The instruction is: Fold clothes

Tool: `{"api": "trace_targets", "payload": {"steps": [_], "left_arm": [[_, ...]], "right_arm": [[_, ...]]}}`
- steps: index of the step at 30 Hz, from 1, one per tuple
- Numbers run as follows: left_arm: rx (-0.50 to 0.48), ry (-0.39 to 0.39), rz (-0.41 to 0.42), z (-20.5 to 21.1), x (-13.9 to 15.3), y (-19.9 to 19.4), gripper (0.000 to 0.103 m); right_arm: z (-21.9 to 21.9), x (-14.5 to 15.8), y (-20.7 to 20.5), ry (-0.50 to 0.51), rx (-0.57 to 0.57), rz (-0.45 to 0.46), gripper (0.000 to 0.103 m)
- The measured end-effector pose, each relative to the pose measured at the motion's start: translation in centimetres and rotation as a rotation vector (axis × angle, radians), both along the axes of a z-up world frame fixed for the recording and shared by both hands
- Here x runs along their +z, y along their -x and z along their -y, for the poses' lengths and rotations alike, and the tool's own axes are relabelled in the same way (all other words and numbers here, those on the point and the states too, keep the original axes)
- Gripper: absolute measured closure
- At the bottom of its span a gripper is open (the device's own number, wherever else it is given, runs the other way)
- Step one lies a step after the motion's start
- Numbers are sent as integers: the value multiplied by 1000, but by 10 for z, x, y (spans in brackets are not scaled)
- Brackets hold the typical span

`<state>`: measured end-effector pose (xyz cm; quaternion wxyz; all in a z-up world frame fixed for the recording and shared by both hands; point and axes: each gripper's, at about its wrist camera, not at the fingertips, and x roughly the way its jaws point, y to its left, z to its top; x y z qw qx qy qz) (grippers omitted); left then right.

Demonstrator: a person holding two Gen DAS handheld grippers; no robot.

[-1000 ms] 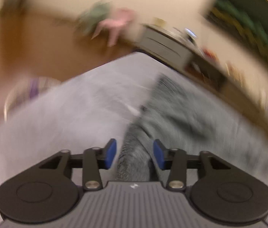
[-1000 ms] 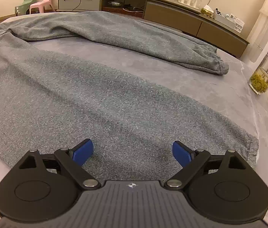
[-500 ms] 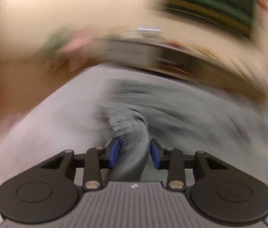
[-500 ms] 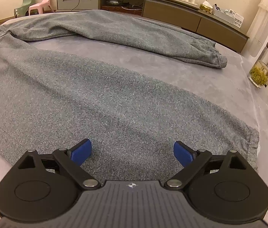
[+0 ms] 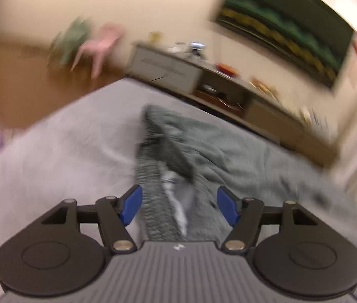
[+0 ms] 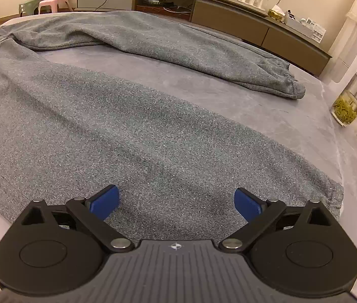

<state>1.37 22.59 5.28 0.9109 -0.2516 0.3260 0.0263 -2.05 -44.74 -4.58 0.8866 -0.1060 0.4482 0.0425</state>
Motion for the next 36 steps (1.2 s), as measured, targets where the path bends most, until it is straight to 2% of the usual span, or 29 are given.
{"api": "trace_targets", "payload": {"steps": [2, 4, 7, 9, 10, 11, 12, 14, 15, 18, 20, 22, 23, 26, 28, 30, 31, 32, 34, 36], "left_arm": [[47, 140, -57, -19, -9, -8, 38], [37, 181, -114, -18, -22, -19, 38], [2, 150, -156, -4, -32, -29, 38], [-23, 113, -172, 7, -37, -34, 46], [-28, 76, -176, 11, -37, -36, 70], [-32, 34, -179, 15, -37, -38, 71], [-7, 16, -149, 9, -29, -36, 74], [82, 22, -54, -14, -11, -23, 81], [146, 48, 4, -31, -2, -13, 81], [351, 132, -17, -89, -7, 9, 71], [380, 172, -48, -107, -17, 21, 62], [310, 177, -63, -103, -20, 21, 54], [263, 155, -82, -95, -22, 20, 51], [216, 70, -138, -71, -26, 17, 47], [148, -38, -159, -49, -27, 8, 47], [121, -197, -230, -31, -35, -5, 51], [129, -252, -261, -29, -40, -9, 54], [142, -274, -286, -32, -43, -14, 53], [182, -254, -289, -39, -43, -15, 53], [218, -256, -245, -36, -31, -9, 56]], "right_arm": [[0, 0, 1, 2, 5, 1, 6], [-1, 0, 1, 9, 9, 3, 5], [-2, 0, 1, 13, 11, 3, 5], [-2, 0, 1, 14, 13, 4, 5], [-2, 0, 2, 15, 14, 4, 5], [-2, 0, 2, 14, 15, 3, 5], [-1, 0, 2, 10, 15, 2, 5], [0, 0, 3, 4, 17, 0, 5], [1, 0, 3, 0, 18, -2, 5], [2, 0, 4, -10, 19, -5, 6], [4, 0, 3, -11, 20, -8, 5], [4, 0, 3, -7, 22, -10, 5], [4, 0, 2, -2, 23, -9, 5], [4, 0, 2, 4, 23, -9, 5], [6, 0, 3, -6, 14, -12, 5], [18, 0, 5, -28, -18, -22, 5], [26, -1, 6, -40, -38, -27, 5], [35, -1, 7, -47, -64, -30, 5], [60, 0, 12, -54, -137, -28, 6], [95, 2, 21, -77, -238, -3, 7]]}}
